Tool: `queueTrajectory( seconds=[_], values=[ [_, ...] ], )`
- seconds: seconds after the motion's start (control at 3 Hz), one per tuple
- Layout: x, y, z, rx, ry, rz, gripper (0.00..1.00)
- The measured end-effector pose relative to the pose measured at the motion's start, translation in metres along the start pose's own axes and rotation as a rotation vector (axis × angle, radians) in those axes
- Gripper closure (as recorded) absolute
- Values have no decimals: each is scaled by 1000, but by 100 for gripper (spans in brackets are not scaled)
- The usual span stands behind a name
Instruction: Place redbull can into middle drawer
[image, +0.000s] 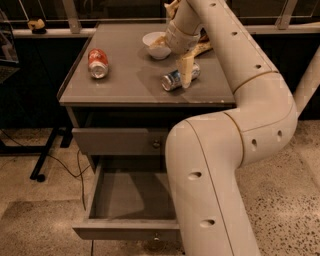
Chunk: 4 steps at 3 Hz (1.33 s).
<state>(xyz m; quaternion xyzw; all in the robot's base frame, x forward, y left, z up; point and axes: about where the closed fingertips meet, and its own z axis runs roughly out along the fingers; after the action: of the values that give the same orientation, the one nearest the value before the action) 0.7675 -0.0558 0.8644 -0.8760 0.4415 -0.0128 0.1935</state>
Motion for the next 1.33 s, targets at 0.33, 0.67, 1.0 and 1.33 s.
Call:
queueTrajectory(
  seconds=[0.33, 0.67, 1.0, 1.33],
  values=[
    [4, -1, 8, 8, -7, 10, 0],
    [10, 6, 17, -6, -11, 30, 0],
    [21, 8, 25, -11, 13, 62, 0],
    [21, 8, 25, -11, 13, 62, 0]
  ],
)
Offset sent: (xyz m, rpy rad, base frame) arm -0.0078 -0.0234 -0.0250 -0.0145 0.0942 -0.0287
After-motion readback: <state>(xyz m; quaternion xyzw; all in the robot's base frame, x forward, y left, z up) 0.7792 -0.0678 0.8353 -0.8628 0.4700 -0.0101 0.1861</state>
